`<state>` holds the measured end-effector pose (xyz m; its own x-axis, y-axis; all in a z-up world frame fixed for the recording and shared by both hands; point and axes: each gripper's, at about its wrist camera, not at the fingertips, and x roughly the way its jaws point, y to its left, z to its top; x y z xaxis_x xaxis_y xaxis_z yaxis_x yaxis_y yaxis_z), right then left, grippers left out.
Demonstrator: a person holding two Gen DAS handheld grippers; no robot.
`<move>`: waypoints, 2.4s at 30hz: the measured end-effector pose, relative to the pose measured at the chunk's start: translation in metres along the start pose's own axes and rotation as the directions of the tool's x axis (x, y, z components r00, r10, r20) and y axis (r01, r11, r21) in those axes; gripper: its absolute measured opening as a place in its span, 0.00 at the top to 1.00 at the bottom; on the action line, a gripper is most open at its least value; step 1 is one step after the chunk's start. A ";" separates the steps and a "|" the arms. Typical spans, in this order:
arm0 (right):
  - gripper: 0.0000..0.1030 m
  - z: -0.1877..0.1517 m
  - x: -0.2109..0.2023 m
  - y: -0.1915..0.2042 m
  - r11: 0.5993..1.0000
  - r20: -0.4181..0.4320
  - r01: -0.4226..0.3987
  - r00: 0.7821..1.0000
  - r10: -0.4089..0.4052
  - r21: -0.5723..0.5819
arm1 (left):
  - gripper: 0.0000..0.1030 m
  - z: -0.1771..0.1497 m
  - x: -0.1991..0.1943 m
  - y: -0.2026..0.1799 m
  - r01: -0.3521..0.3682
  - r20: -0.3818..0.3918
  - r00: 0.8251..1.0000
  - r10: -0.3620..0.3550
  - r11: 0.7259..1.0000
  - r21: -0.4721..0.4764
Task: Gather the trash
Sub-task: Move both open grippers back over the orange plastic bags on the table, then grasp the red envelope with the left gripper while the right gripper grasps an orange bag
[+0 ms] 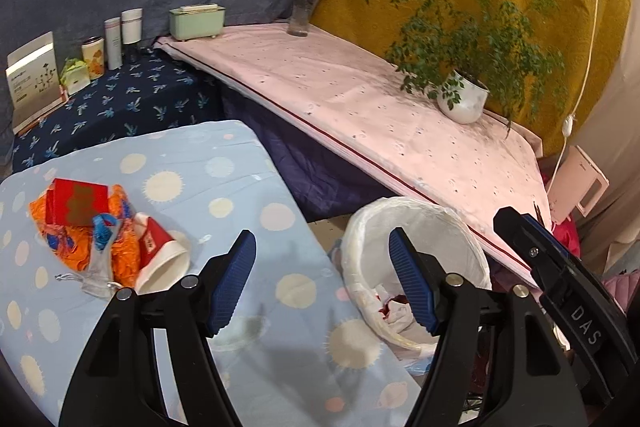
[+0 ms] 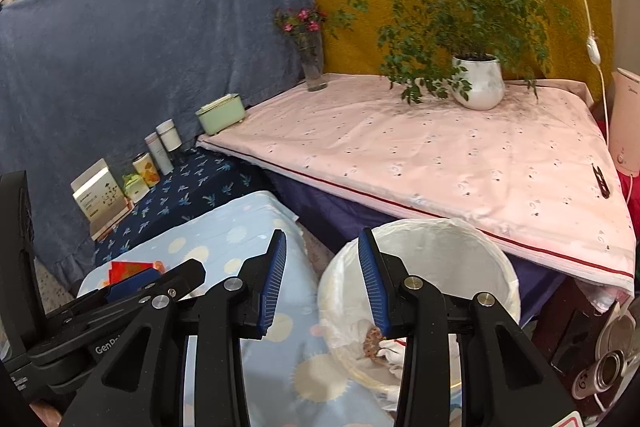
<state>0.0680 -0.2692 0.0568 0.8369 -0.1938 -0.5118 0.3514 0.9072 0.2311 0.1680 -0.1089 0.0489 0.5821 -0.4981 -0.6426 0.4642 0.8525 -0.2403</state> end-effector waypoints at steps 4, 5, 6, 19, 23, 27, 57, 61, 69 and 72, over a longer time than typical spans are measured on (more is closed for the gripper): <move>0.64 -0.001 0.003 0.020 0.999 -0.008 -0.024 1.000 0.024 -0.024 | 0.36 0.000 -0.008 0.024 -0.025 0.010 1.000 0.026 0.999 -0.038; 0.64 -0.001 0.003 0.025 0.999 -0.010 -0.029 1.000 0.029 -0.030 | 0.36 0.000 -0.010 0.029 -0.030 0.012 0.999 0.031 0.998 -0.047; 0.64 -0.002 0.004 0.030 0.999 -0.012 -0.034 0.999 0.034 -0.038 | 0.36 0.000 -0.012 0.037 -0.038 0.015 0.999 0.039 0.998 -0.059; 0.64 -0.019 0.025 0.106 0.985 -0.079 -0.114 0.991 0.104 -0.129 | 0.36 -0.007 -0.034 0.137 -0.131 0.016 0.990 0.137 0.968 -0.213; 0.64 -0.027 0.034 0.131 0.977 -0.110 -0.146 0.985 0.130 -0.154 | 0.36 -0.015 -0.040 0.166 -0.168 0.006 0.985 0.175 0.953 -0.253; 0.64 -0.037 0.046 0.152 0.970 -0.147 -0.176 0.977 0.152 -0.168 | 0.36 -0.022 -0.042 0.194 -0.209 -0.010 0.976 0.216 0.935 -0.287; 0.64 -0.113 0.185 0.237 0.934 -0.419 -0.274 0.894 0.160 -0.228 | 0.41 -0.008 0.037 0.287 -0.226 -0.106 0.974 0.201 0.906 -0.359; 0.71 -0.117 0.189 0.237 0.932 -0.421 -0.281 0.892 0.165 -0.230 | 0.66 -0.008 0.048 0.287 -0.203 -0.116 0.978 0.172 0.916 -0.345; 0.93 -0.114 0.180 0.238 0.928 -0.403 -0.290 0.898 0.178 -0.236 | 0.93 -0.006 0.042 0.275 -0.213 -0.090 0.977 0.195 0.933 -0.289; 0.93 -0.104 0.168 0.236 0.927 -0.376 -0.296 0.906 0.196 -0.231 | 0.95 -0.002 0.031 0.269 -0.209 -0.071 0.978 0.196 0.934 -0.289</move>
<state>0.2482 -0.0484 -0.0609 0.6694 0.1421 -0.7291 -0.0191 0.9845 0.1744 0.3099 0.1050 -0.0371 0.6131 -0.3086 -0.7272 0.1191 0.9461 -0.3011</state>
